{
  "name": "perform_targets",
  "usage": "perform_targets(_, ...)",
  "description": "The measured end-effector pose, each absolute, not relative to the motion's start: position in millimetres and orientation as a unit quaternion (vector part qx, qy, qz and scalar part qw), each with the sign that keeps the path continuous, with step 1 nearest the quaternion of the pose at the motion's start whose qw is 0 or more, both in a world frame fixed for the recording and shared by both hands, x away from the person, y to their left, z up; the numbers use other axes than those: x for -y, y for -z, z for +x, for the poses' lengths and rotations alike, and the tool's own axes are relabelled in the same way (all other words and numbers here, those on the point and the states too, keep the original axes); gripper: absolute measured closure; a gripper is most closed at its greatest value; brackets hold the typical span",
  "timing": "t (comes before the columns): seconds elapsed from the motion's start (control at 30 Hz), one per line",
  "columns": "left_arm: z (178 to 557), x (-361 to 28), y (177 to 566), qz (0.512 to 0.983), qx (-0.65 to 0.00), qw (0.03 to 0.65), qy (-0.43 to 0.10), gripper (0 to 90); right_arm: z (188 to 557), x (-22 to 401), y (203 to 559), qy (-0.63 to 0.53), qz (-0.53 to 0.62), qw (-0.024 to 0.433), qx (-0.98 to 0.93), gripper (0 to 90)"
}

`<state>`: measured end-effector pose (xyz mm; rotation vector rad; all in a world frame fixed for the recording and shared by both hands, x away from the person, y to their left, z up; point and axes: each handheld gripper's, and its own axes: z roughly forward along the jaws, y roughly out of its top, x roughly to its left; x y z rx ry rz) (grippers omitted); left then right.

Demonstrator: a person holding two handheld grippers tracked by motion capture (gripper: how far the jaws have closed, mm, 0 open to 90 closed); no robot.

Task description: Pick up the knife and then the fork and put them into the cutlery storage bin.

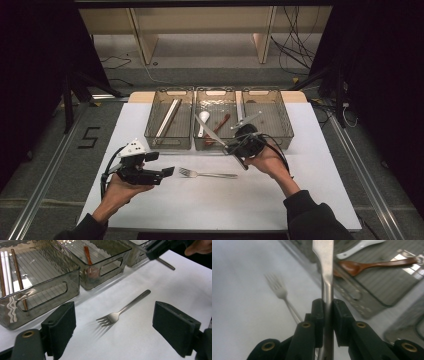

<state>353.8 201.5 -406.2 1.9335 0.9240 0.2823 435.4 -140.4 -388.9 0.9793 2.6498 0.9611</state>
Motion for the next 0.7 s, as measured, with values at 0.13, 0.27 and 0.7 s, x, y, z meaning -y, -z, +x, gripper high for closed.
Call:
perform_targets(0.13, 353.3, -201.0, 405.8, 0.788, -0.376, 0.474, -0.115, 18.0, 442.8, 158.5, 384.1, -0.328, 0.349, 0.089, -0.873, 80.6)
perform_targets(0.27, 353.4, -202.1, 405.6, 0.786, -0.376, 0.477, -0.118, 18.0, 449.2, 174.2, 379.3, -0.335, 0.368, 0.097, -0.862, 80.6)
perform_targets(0.7, 353.4, -202.0, 405.7, 0.784, -0.377, 0.48, -0.118, 18.0, 475.1, 206.5, 372.9, -0.347, 0.419, 0.11, -0.832, 80.6)
